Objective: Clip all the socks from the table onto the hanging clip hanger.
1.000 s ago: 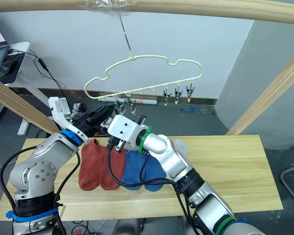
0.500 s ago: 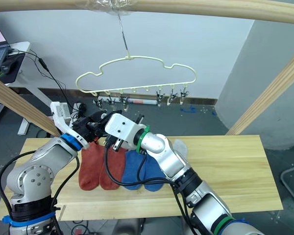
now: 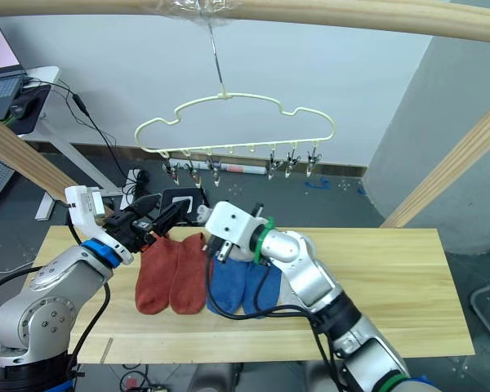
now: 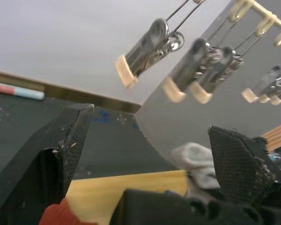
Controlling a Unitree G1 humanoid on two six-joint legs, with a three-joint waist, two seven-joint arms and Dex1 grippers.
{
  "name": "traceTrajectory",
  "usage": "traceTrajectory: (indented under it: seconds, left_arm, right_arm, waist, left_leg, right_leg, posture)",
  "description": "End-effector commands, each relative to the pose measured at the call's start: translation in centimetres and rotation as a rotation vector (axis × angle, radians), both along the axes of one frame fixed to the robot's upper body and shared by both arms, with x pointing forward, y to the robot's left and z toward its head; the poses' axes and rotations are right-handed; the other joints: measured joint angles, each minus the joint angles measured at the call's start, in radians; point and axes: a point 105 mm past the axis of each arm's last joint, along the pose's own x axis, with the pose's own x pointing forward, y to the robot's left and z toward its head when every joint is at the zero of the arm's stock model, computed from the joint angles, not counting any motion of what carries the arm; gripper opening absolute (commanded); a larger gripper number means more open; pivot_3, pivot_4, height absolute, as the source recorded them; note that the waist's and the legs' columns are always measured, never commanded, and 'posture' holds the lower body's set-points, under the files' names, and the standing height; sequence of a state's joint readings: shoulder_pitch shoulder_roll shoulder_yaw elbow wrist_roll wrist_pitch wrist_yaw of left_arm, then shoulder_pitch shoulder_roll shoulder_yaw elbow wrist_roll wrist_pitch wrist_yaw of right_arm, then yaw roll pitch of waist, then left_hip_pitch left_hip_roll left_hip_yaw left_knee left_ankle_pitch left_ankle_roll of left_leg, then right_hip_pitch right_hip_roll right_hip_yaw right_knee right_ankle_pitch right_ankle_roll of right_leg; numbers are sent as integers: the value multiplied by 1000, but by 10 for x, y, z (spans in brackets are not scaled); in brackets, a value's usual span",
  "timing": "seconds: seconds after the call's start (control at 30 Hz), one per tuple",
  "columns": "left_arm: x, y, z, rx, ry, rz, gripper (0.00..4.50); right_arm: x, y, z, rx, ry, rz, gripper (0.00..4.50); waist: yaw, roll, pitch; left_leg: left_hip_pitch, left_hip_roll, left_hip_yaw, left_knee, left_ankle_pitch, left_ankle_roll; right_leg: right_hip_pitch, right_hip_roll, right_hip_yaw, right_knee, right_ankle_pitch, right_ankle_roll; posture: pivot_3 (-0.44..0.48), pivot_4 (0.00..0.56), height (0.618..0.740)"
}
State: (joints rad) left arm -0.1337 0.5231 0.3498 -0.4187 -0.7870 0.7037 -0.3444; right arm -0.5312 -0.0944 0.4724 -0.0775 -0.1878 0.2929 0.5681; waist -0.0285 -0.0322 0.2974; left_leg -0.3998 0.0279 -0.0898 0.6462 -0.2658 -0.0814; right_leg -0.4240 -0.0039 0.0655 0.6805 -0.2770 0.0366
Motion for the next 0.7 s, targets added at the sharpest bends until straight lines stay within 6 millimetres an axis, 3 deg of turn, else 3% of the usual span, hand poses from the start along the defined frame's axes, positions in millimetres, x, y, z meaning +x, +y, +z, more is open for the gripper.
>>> traceTrajectory:
  seconds: [0.03,0.27,0.4,0.63,0.7]
  left_arm:
    - [-3,6,16,42,-81,25,4456]
    - [-6,-5,5,216,-141,-17,4456]
    - [-8,-11,-1,245,-158,-50,4456]
    - [-8,-18,0,273,-201,-59,4456]
    - [-8,-18,0,281,-212,-52,4500]
  right_arm:
    - [-14,-25,28,38,-7,15,0]
    - [-13,-114,21,-6,207,-225,0]
    - [-21,-156,-6,-96,331,-340,0]
    - [-23,-184,-62,-177,498,-440,0]
    - [-17,-188,-72,-179,506,-468,577]
  waist:
    - [0,0,0]
    - [0,1,1]
    - [-1,1,3]
    - [-8,1,6]
    - [-7,1,7]
  left_leg:
    - [0,0,0,0,0,0]
    - [0,-1,-1,0,0,0]
    - [0,-2,0,-1,0,1]
    - [2,-1,3,0,0,1]
    - [2,-2,3,0,0,1]
  right_leg:
    - [0,0,0,0,0,0]
    - [1,1,-1,-1,0,0]
    - [1,1,0,-1,0,0]
    - [1,4,3,-1,0,0]
    - [1,6,3,-1,-1,1]
  posture:
    - [31,293,735]
    - [18,301,735]
    - [-2,307,735]
    - [7,315,735]
    - [7,315,735]
